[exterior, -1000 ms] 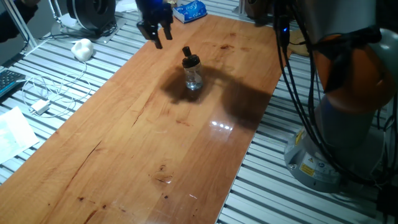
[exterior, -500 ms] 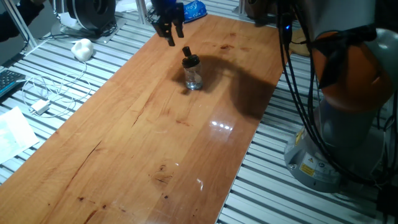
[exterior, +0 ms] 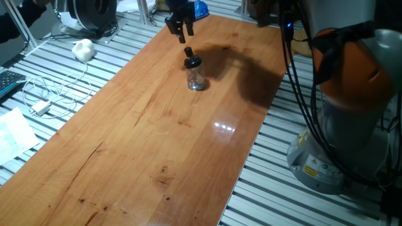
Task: Screw the lid onto the jar
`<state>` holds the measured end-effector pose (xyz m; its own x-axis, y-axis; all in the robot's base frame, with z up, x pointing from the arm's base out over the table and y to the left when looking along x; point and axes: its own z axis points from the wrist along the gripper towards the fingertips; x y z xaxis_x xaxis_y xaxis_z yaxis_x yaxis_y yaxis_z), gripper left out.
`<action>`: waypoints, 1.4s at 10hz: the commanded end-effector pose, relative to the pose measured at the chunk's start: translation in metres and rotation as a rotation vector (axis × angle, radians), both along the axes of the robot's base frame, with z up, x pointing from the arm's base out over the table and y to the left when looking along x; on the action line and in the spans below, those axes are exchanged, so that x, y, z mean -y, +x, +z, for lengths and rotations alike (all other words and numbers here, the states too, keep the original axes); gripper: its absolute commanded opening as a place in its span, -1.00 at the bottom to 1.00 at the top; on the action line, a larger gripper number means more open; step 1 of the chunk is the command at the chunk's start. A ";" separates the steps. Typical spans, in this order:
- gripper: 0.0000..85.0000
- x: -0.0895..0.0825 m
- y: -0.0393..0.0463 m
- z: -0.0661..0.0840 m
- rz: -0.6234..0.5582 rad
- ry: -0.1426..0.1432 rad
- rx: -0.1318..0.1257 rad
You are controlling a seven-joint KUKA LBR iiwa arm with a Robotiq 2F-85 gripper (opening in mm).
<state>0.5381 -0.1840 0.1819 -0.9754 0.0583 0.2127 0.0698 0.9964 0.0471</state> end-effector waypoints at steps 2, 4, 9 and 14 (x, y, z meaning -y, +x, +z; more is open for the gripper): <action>0.20 0.015 0.0031 0.001 -0.006 0.003 -0.001; 0.20 0.005 0.0096 0.003 -0.030 0.016 -0.012; 0.20 -0.025 -0.0002 -0.003 -0.077 -0.006 -0.015; 0.20 -0.044 -0.0177 -0.021 -0.114 -0.012 0.019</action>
<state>0.5203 -0.1396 0.1607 -0.9665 0.1712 0.1913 0.1817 0.9826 0.0382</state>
